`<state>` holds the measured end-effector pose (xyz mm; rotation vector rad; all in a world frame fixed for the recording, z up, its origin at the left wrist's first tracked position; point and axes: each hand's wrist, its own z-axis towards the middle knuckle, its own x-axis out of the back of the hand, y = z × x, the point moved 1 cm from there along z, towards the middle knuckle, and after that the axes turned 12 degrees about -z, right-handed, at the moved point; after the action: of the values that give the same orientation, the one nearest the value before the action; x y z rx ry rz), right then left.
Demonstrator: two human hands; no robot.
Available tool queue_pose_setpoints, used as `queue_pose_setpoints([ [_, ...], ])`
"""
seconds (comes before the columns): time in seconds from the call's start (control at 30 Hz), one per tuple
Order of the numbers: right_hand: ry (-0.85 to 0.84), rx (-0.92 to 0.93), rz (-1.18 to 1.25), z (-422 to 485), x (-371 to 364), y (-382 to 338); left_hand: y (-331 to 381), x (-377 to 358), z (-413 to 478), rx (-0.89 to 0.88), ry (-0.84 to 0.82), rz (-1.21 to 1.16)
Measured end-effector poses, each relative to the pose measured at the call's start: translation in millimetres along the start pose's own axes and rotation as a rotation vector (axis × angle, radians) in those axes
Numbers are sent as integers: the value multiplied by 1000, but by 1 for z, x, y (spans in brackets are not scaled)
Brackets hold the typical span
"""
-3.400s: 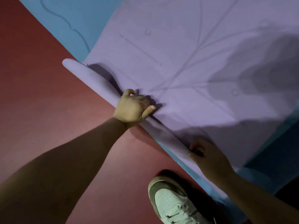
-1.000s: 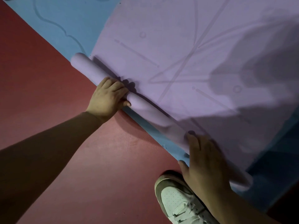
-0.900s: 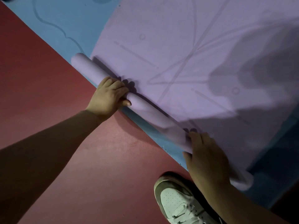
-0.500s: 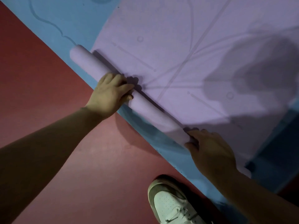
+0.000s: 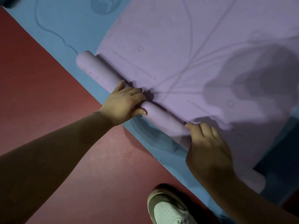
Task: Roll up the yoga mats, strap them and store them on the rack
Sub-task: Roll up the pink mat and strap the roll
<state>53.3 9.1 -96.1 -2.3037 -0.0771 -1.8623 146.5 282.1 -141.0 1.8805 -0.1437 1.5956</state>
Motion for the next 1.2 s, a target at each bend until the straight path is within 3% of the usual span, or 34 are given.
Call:
queue_pose_setpoints([
  [0.17,-34,65,-127,2,-7,-2,-2,-2,11,24,4,-15],
  [0.33,-10,-3,-3,15,-9,8,1,1,26,0,88,-31],
  [0.47,-179,-21,14,30,0,13,20,-2,18,-3,229,-52],
  [0.57,-254,9,69,41,5,20,26,-11,7,-41,183,18],
  [0.77,-399,-38,213,57,14,32,31,-15,16,51,126,112],
  [0.83,-352,-55,182,54,13,32,25,-12,21,-16,111,116],
  [1.0,-4,54,-89,37,8,28,19,-5,33,-45,60,95],
  [1.2,-26,57,-205,36,-3,29,20,0,39,-50,61,37],
])
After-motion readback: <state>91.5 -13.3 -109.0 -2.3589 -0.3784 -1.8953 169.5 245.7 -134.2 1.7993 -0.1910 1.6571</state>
